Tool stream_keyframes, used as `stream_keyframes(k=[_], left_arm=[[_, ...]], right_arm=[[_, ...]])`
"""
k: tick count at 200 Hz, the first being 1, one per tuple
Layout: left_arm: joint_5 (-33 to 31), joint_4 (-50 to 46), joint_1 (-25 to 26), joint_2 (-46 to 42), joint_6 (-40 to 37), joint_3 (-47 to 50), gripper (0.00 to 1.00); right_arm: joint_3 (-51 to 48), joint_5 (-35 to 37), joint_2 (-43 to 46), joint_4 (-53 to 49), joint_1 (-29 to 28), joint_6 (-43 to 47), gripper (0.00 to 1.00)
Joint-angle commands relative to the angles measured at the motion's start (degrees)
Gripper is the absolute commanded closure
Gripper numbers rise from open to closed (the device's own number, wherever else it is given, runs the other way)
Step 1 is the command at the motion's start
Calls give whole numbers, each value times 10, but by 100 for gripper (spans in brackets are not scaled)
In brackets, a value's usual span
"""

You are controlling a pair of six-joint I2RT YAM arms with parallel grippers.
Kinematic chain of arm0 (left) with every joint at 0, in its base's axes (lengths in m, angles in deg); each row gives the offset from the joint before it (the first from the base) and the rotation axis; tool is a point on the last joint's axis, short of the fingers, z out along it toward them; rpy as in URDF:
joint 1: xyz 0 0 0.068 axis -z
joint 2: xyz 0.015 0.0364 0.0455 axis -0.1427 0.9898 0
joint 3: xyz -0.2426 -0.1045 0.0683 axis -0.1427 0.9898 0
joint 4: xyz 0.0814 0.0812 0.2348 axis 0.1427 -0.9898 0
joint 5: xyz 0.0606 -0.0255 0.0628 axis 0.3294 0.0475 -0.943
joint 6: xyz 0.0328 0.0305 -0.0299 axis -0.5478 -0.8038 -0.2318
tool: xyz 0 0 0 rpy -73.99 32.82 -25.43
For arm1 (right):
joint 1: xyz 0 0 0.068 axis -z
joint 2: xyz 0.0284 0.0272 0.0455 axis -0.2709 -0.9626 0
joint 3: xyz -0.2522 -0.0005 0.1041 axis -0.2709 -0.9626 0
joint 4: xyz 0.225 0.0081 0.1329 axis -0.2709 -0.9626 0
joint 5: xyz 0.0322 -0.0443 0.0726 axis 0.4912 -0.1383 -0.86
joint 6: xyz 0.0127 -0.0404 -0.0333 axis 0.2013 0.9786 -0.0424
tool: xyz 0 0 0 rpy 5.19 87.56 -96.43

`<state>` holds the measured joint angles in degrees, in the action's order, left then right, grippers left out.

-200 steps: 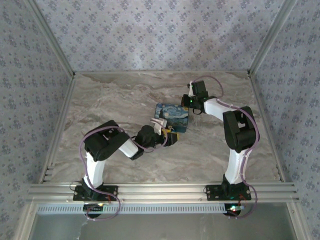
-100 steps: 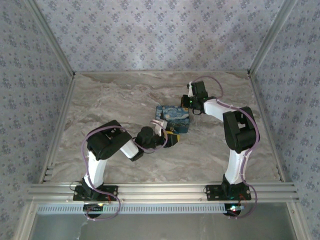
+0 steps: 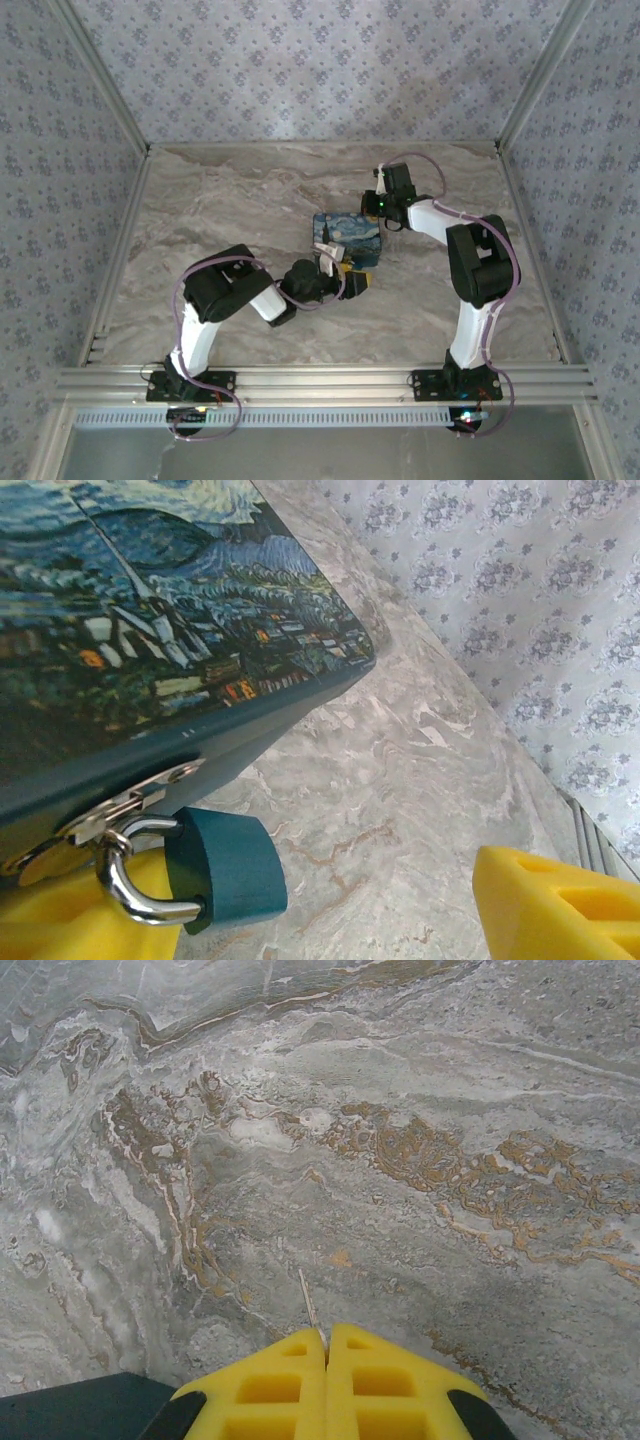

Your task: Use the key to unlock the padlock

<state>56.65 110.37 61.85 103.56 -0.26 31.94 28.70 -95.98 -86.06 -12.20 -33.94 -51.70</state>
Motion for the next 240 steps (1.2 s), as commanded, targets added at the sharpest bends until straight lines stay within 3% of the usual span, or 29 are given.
stream_keyframes(k=[1,70,126,145,168,240], left_arm=[[-35,5,-1,6,8,19,27],[-72,-6,-16,-4,37,66,42],[-42,-7,-20,5,39,56,50],[-37,-24,-21,12,49,42,49],[-34,-26,-21,19,52,36,40],[2,-38,-9,38,64,10,34]], right_arm=[[-11,-9,20,-14,-9,2,100],[-21,-9,26,-7,-9,-2,100],[-32,-7,27,-6,-12,-5,100],[-32,-7,27,-5,-14,-6,100],[-32,-7,28,-4,-15,-7,100],[-35,-9,22,5,-20,-13,100]])
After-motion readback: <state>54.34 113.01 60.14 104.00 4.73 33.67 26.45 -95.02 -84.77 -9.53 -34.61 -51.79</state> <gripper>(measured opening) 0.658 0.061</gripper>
